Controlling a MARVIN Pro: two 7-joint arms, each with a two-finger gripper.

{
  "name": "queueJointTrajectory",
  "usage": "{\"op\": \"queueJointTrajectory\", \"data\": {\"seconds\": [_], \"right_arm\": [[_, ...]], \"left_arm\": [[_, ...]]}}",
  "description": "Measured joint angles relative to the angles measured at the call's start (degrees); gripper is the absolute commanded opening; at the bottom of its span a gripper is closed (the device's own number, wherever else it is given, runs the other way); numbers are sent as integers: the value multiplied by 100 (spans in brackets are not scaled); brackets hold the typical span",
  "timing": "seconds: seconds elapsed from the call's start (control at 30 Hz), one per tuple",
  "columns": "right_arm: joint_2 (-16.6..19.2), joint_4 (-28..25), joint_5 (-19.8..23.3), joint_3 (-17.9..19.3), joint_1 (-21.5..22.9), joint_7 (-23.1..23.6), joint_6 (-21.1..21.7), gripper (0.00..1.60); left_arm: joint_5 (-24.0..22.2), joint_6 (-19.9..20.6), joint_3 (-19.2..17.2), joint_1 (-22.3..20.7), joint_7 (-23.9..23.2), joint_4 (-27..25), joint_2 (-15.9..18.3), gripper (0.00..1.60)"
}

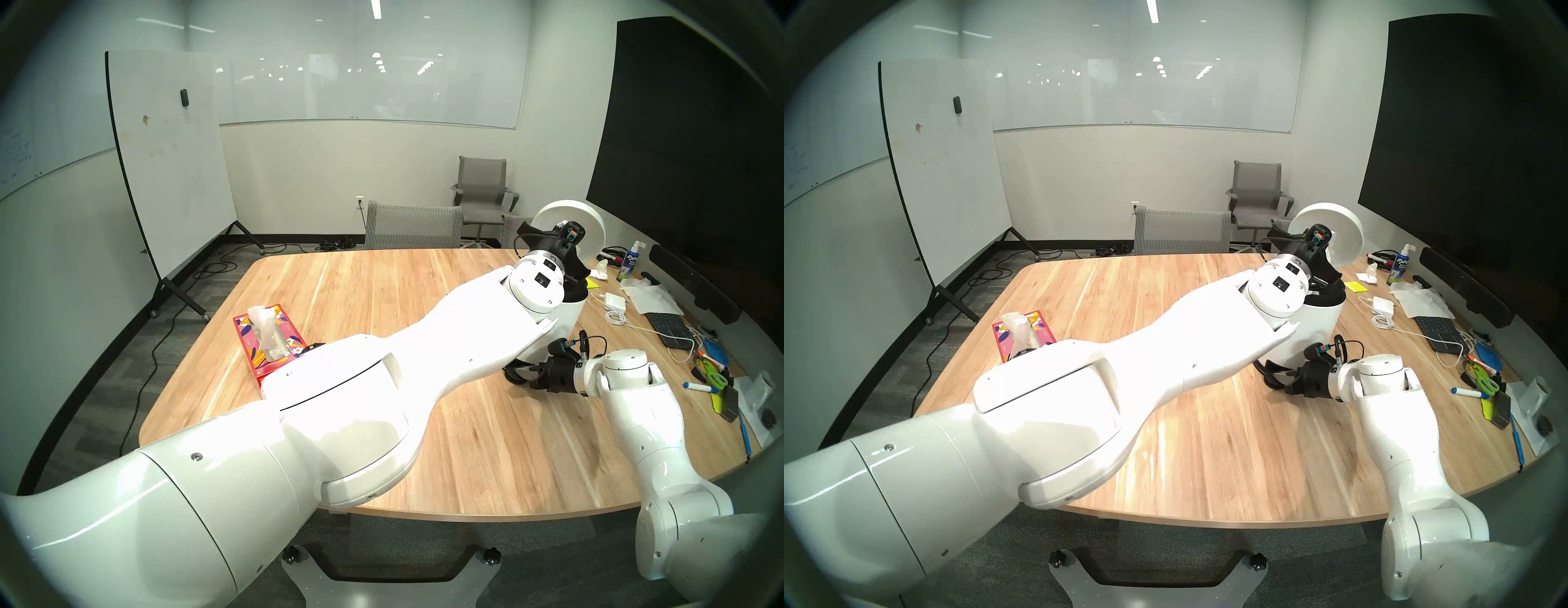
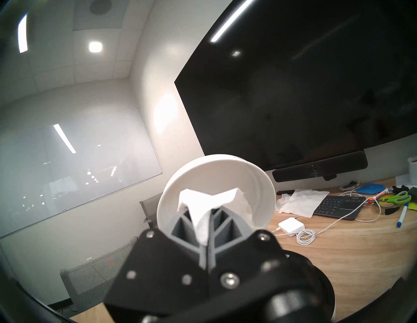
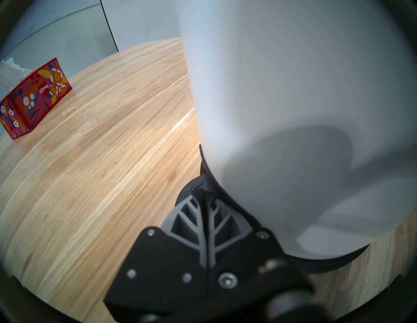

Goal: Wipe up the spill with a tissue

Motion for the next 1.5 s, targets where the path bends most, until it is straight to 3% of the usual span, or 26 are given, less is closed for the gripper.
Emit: {"op": "queueJointTrajectory", "data": {"seconds": [0.97,1.5], "right_arm": [[3,4,19,0,0,2,-1,0],[4,6,27,0,-1,2,-1,0]], "left_arm": [[-391,480,567,-239,2,-78,-5,0],[-602,612,982,-10,36,-78,-8,0]]}}
